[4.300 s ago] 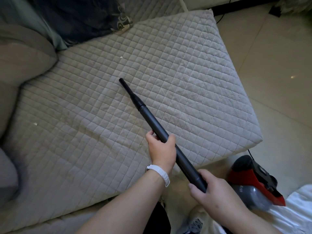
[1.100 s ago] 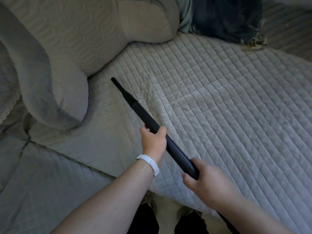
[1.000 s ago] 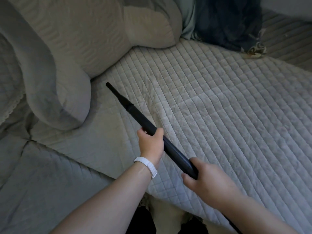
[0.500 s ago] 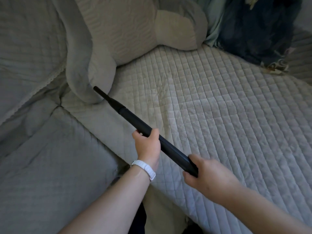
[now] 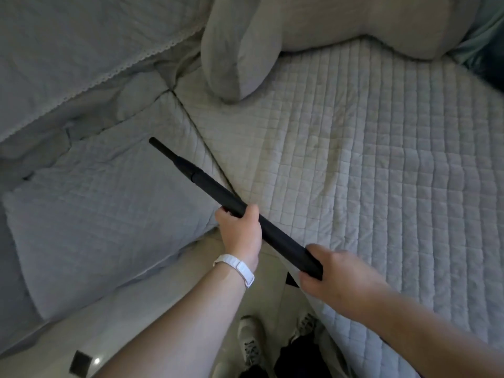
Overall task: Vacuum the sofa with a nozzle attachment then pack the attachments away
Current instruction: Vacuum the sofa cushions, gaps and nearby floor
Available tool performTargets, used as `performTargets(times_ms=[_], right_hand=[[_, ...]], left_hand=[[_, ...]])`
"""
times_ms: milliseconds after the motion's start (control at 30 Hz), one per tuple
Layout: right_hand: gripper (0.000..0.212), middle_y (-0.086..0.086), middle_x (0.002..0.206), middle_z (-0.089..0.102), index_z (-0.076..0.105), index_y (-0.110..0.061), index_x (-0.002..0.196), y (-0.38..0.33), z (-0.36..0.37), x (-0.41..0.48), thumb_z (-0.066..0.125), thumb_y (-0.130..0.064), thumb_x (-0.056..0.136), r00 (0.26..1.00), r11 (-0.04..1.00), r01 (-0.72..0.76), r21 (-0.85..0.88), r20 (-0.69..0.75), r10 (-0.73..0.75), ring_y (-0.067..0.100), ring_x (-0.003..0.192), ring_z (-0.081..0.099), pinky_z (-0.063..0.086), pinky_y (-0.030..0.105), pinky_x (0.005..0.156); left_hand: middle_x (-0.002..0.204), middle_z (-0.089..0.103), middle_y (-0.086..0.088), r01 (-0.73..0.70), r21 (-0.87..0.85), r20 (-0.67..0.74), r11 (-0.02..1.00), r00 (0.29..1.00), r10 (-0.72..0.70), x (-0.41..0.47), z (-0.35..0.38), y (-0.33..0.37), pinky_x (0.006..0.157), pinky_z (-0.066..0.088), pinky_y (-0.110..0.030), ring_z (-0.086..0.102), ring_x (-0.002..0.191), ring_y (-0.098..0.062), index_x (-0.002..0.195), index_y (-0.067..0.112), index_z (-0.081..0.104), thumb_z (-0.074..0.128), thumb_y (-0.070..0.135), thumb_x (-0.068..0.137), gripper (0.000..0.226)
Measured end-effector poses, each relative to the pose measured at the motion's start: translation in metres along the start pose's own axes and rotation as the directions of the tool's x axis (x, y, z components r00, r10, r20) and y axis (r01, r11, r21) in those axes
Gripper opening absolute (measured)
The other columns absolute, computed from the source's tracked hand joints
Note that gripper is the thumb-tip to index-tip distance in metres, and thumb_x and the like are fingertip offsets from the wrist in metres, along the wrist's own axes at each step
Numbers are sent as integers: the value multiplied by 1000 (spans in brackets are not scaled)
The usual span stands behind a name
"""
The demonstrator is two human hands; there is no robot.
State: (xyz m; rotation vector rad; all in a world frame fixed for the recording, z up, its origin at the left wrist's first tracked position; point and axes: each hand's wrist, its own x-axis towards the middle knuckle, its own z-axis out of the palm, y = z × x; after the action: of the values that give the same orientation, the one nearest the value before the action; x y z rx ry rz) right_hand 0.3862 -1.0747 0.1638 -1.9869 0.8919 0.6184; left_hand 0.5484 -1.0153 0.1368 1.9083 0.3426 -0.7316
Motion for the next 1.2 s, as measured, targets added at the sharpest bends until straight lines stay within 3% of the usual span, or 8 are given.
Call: performTargets(times_ms=[267,467,767,1000,1200], right_hand=[[22,-4,75,63,54,-34,103,-67,54,-7,58,-51,89,1000,996,-14,-86,-11,13,11,62,63,54,30,55],[26,-6,77,65,53,-36,107,-103,97,-35,56,-55,89,996,982,-84,-167,27,89,7,61,64,49,21,49],[22,-4,79,64,56,-33,106,-130,139,-56,58,-48,90,990,976,-127,-178,29,134,11,65,65,54,25,54],[17,-1,73,65,54,-31,100,-127,169,-73,59,-44,90,993,987,-110,-115,40,115,19,62,68,56,31,52],[33,-4,81,64,51,-33,122,-89,172,-96,56,-46,92,991,972,-102,-211,69,119,14,69,67,60,30,61]], left_hand=[[95,60,2,28,-63,-15,998,999,-29,22,-86,-15,60,42,-22,60,79,-11,127,14,44,65,20,90,42],[96,63,-2,87,-99,5,991,996,-87,20,-144,-48,58,44,-22,63,78,-13,121,9,49,65,15,88,38],[90,58,2,111,-174,41,979,994,-105,13,-189,-74,55,42,-17,59,72,-8,123,10,47,62,14,90,36],[83,56,2,92,-164,21,982,996,-90,1,-210,-95,55,42,-17,57,68,-12,101,15,49,62,12,89,18],[91,58,0,150,-141,23,979,989,-148,-34,-195,-131,59,43,-23,59,75,-12,118,14,46,61,17,92,31]])
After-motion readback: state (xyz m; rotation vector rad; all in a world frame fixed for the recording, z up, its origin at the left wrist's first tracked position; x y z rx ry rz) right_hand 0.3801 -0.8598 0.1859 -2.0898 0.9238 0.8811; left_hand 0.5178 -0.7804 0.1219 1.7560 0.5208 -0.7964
